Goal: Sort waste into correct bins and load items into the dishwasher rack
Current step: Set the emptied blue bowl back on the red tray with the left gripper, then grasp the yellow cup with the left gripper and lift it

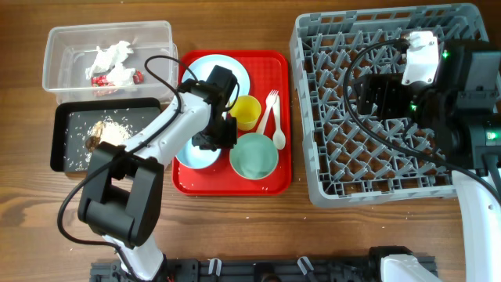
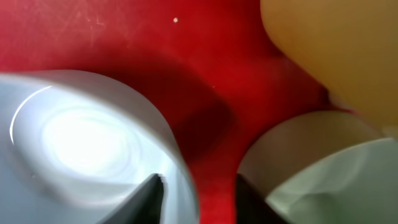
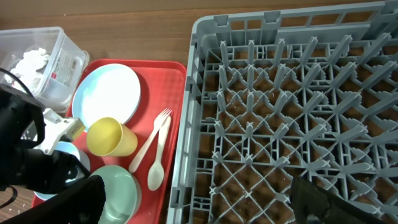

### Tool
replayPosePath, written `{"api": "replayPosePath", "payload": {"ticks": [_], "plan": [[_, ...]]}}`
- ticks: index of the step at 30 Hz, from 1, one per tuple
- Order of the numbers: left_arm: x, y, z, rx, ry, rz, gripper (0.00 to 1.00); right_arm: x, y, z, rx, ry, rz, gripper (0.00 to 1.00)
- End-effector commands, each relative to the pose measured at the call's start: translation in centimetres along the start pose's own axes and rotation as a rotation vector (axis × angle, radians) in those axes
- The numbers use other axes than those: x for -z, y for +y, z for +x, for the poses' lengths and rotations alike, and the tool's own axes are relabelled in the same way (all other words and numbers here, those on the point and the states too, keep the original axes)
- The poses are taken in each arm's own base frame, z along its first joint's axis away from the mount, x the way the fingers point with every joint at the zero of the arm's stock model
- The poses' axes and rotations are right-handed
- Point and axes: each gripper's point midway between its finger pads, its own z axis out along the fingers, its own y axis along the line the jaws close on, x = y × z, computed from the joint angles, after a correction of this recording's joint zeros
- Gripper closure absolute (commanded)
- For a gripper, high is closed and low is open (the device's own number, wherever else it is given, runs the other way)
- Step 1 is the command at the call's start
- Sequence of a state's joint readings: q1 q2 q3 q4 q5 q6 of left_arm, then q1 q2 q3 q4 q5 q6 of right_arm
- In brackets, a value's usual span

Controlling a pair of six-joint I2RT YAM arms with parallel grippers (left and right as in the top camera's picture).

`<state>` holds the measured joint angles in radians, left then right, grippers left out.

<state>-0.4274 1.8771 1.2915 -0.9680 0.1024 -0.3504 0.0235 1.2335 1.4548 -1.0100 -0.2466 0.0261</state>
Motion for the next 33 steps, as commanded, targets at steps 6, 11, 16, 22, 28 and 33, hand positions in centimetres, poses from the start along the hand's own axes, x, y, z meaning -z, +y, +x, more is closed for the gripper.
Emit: {"api": "replayPosePath", "payload": {"ticks": [6,11,16,22,28,33], "plan": [[4.9,-2.5,-2.3,0.016,-0.045,0.136,0.49,-0.1,0.4,-0.1,-0.001,0.002,-0.018,0.03],[6.9,-3.3,-6.2,-0.008,-0.211,0.152,0.48,-0.1,0.4,-0.1,-0.001,0.004,-0.018,0.04],[6.8,-2.7,-10.1,-0.003,-0.361,0.094,0.55,-0.8,0.2,0.2,-0.007,0.025,-0.018,0.04],[2.2,-2.1,-10.0,0.007,-0.266,0.048,0.8,-1.1,0.1,0.3,-0.009,0.036,-0.017,0.04],[2.7,-3.0,-10.1,0.004,-0.261,0.111,0.96,-1.1,0.1,0.3,-0.01,0.035,-0.02,0.04],[10.3,-5.1,-9.5,0.034,-0.207,0.56,0.96,-1.9,3.9,0.0,-0.017,0.05,-0.261,0.03]]}}
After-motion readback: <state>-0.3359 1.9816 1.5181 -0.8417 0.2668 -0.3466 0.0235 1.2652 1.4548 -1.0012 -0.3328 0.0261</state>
